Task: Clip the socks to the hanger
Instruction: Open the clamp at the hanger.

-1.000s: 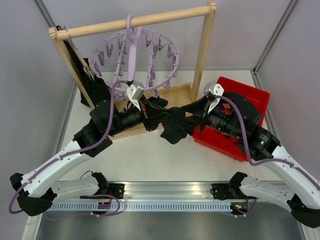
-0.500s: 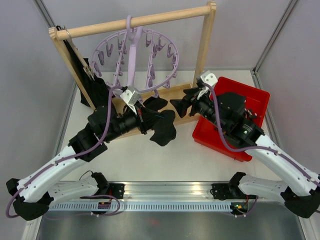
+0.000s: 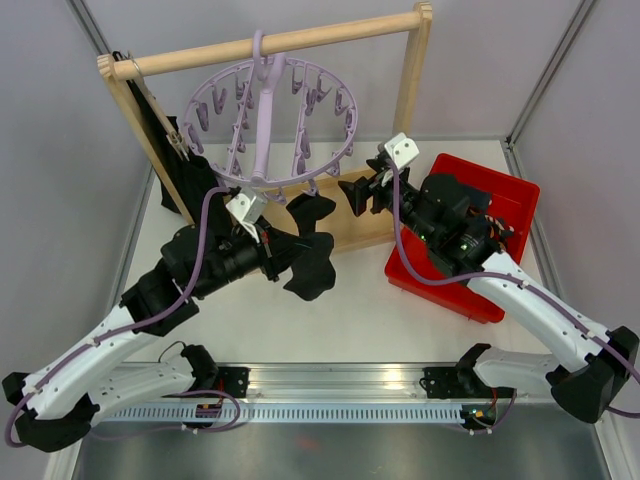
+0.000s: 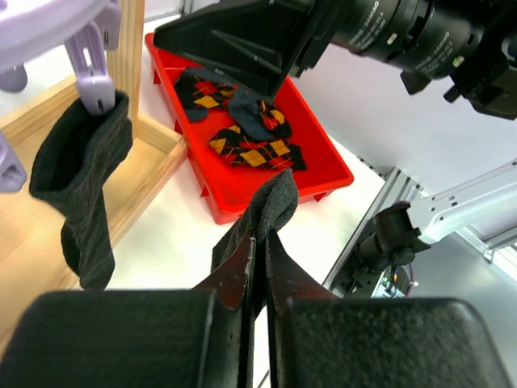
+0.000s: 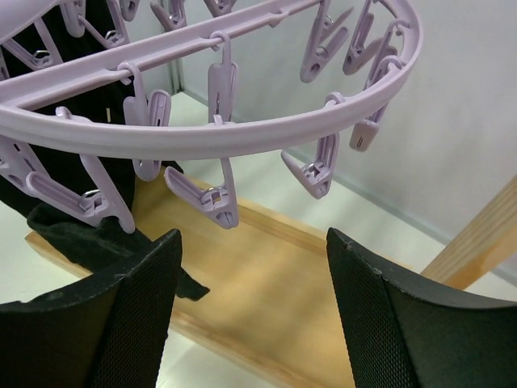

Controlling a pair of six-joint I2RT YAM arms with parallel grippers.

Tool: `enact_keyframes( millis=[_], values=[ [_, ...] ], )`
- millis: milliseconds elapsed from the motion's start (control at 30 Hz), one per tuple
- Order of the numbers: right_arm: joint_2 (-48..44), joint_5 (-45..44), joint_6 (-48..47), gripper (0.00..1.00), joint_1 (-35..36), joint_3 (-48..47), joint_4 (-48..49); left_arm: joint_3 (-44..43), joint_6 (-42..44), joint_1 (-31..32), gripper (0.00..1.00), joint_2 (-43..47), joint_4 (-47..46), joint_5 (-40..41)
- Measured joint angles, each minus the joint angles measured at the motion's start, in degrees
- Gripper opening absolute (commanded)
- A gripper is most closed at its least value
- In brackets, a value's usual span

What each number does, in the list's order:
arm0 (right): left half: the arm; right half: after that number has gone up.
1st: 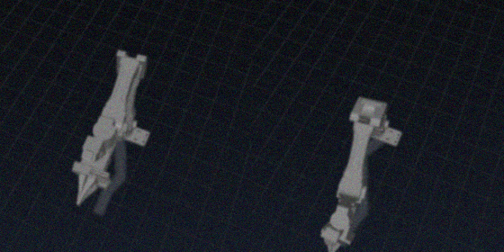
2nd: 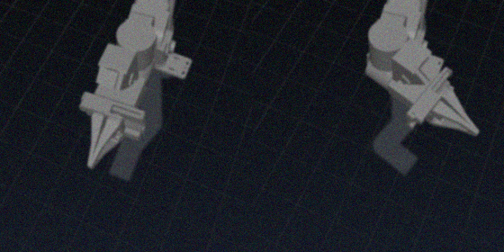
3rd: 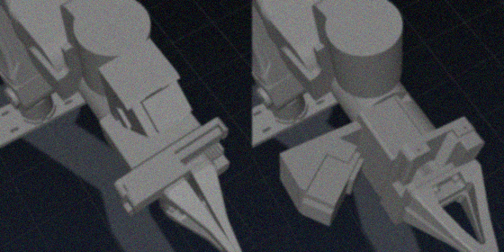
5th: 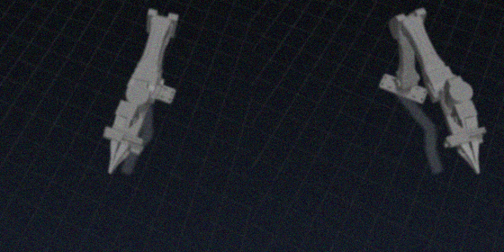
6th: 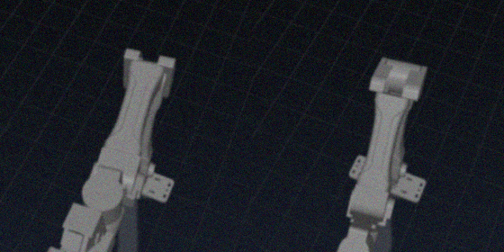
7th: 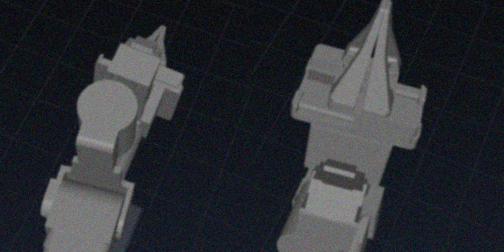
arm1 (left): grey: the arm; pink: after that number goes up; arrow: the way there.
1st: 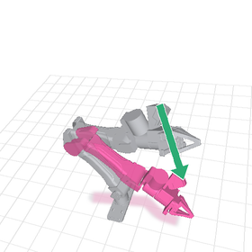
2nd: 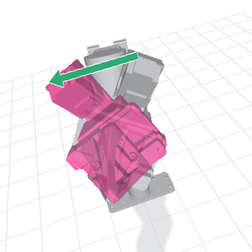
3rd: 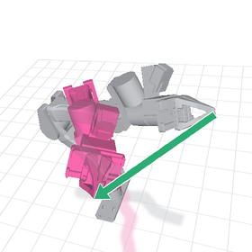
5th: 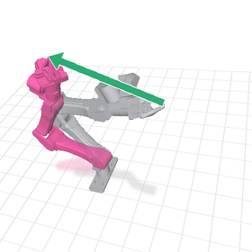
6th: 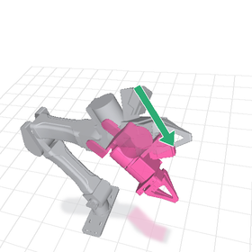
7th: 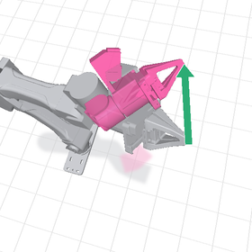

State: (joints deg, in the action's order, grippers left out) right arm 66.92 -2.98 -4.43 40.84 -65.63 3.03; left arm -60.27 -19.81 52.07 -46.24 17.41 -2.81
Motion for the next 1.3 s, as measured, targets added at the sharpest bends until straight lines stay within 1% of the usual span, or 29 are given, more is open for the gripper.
enact_keyframes(
  millis=[233,367,567,833,1300],
  values=[
    [-0.20,8.79,-1.22,0.77,-5.07,2.51,4.59,1.11,0.76,0.00,0.02,1.88,2.47,0.90],
    [-0.13,12.98,-1.44,0.72,-5.46,2.51,6.91,1.20,1.11,0.00,0.02,2.89,3.61,1.03],
    [1.07,17.92,-1.40,0.72,-5.46,2.49,7.65,1.22,1.46,0.02,0.02,3.45,3.74,1.07],
    [3.04,19.89,-1.40,0.71,-5.33,2.45,7.78,1.31,1.51,0.00,0.02,3.93,3.91,1.11],
    [5.84,17.46,-2.54,0.71,-3.39,0.33,9.25,1.31,1.66,0.00,0.02,3.98,4.02,1.22]
  ],
)
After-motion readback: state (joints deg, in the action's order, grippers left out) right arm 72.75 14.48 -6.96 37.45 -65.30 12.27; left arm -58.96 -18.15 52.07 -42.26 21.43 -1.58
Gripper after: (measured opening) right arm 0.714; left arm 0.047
